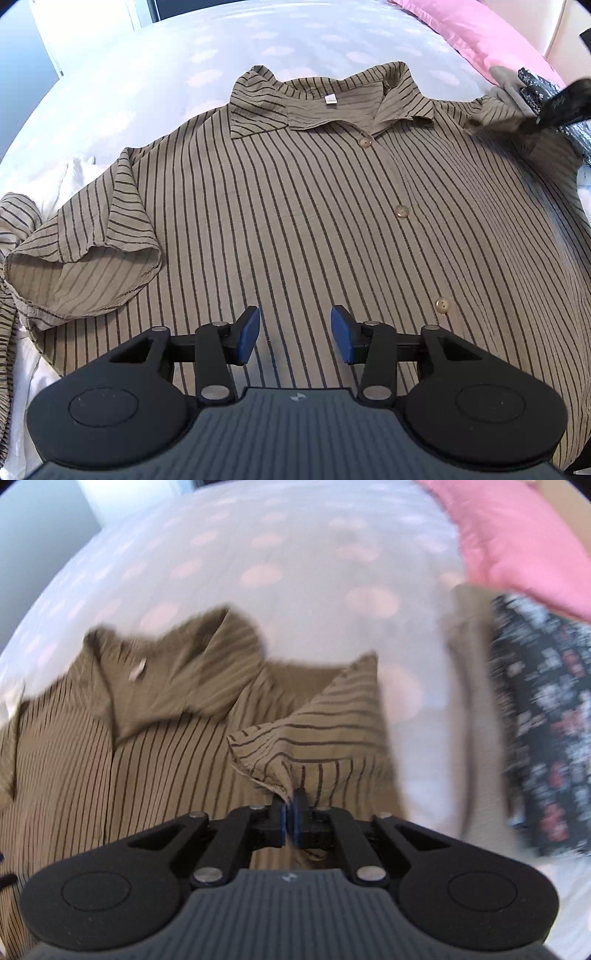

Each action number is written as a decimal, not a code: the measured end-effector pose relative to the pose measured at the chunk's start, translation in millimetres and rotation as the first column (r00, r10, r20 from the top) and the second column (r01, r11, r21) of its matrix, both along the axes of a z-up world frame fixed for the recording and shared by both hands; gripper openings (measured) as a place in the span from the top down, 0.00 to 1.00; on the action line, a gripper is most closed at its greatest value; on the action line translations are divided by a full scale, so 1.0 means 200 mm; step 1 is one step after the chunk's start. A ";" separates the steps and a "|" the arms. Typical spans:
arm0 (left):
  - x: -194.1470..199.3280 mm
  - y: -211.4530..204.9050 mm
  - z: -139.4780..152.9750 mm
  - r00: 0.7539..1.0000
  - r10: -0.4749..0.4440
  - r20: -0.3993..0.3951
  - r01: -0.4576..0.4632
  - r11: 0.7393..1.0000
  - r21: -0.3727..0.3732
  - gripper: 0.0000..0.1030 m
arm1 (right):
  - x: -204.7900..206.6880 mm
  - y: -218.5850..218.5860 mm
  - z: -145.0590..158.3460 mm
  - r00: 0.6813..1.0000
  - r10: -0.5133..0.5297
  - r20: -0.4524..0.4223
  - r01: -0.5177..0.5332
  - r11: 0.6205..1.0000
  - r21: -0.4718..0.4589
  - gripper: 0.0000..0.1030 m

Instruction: Fold clothes

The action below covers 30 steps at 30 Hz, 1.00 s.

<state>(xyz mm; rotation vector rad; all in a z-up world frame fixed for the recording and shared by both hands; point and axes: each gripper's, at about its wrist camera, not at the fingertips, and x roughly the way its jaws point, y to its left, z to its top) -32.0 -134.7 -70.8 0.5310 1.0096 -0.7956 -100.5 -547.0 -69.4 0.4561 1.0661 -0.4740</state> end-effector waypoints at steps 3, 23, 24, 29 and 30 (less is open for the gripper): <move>0.00 0.01 0.00 1.000 0.002 0.002 -0.002 1.000 0.003 0.61 | 0.05 0.07 -0.04 0.997 0.064 -0.033 -0.064 0.998 -0.012 0.78; 0.11 0.04 -0.17 0.997 0.060 -0.048 -0.055 0.994 0.090 0.61 | 0.48 -0.46 -0.08 0.981 -0.096 -0.168 0.054 0.969 -0.241 0.63; 0.13 0.04 -0.19 0.996 0.071 -0.053 -0.066 0.993 0.097 0.61 | 0.49 -0.48 -0.11 0.979 -0.104 -0.173 0.063 0.972 -0.228 0.63; 0.19 0.05 -0.23 0.991 0.106 -0.079 -0.097 0.989 0.114 0.61 | 0.53 -0.56 -0.25 0.968 -0.117 -0.224 0.067 0.973 -0.219 0.90; 0.19 0.05 -0.23 0.991 0.105 -0.080 -0.096 0.989 0.116 0.61 | 0.53 -0.57 -0.27 0.963 -0.125 -0.238 0.070 0.971 -0.227 0.96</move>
